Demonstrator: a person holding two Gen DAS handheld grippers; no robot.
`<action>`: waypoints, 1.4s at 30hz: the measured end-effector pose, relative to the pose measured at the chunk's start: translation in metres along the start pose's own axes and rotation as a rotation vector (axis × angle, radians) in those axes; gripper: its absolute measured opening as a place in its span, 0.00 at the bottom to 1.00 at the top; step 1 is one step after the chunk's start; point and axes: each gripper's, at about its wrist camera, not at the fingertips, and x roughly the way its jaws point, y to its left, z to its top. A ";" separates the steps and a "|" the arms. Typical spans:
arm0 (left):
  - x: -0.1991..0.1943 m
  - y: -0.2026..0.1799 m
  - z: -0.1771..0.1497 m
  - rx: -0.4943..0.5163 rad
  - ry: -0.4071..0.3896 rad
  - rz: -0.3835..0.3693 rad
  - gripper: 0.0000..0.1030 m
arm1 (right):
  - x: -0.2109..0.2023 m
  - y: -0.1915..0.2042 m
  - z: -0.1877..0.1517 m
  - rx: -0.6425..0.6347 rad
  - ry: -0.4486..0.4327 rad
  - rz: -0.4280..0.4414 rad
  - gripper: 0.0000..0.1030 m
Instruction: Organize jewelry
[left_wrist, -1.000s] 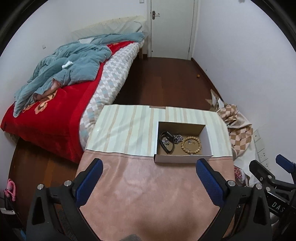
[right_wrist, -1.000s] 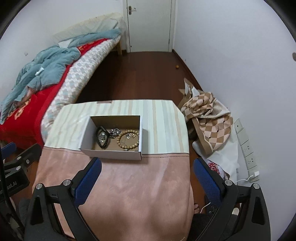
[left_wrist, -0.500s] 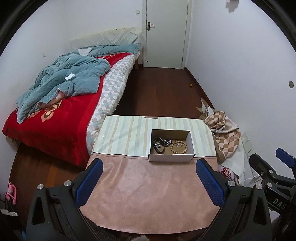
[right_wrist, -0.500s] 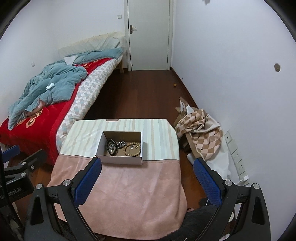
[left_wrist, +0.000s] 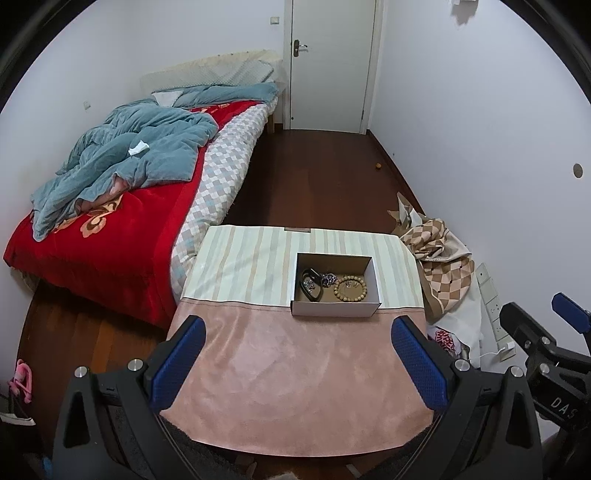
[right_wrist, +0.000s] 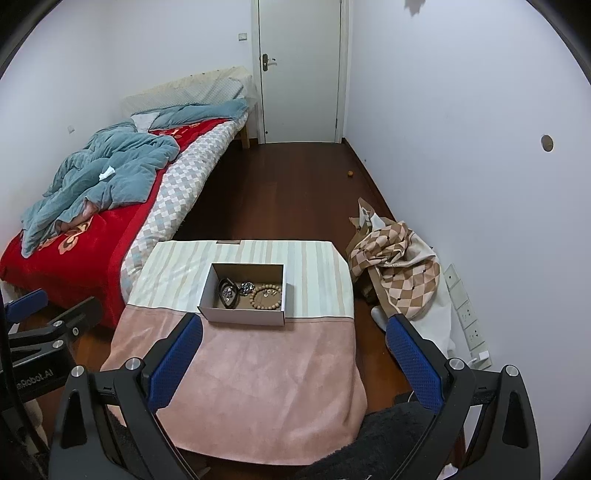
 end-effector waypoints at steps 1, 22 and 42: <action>0.003 -0.001 0.001 0.002 0.004 -0.002 0.99 | 0.001 0.000 0.002 0.001 0.000 0.000 0.98; 0.114 -0.009 0.034 0.012 0.150 0.048 0.99 | 0.130 -0.002 0.037 0.017 0.124 -0.076 1.00; 0.137 -0.005 0.045 0.006 0.184 0.041 0.99 | 0.168 0.006 0.049 -0.014 0.197 -0.081 1.00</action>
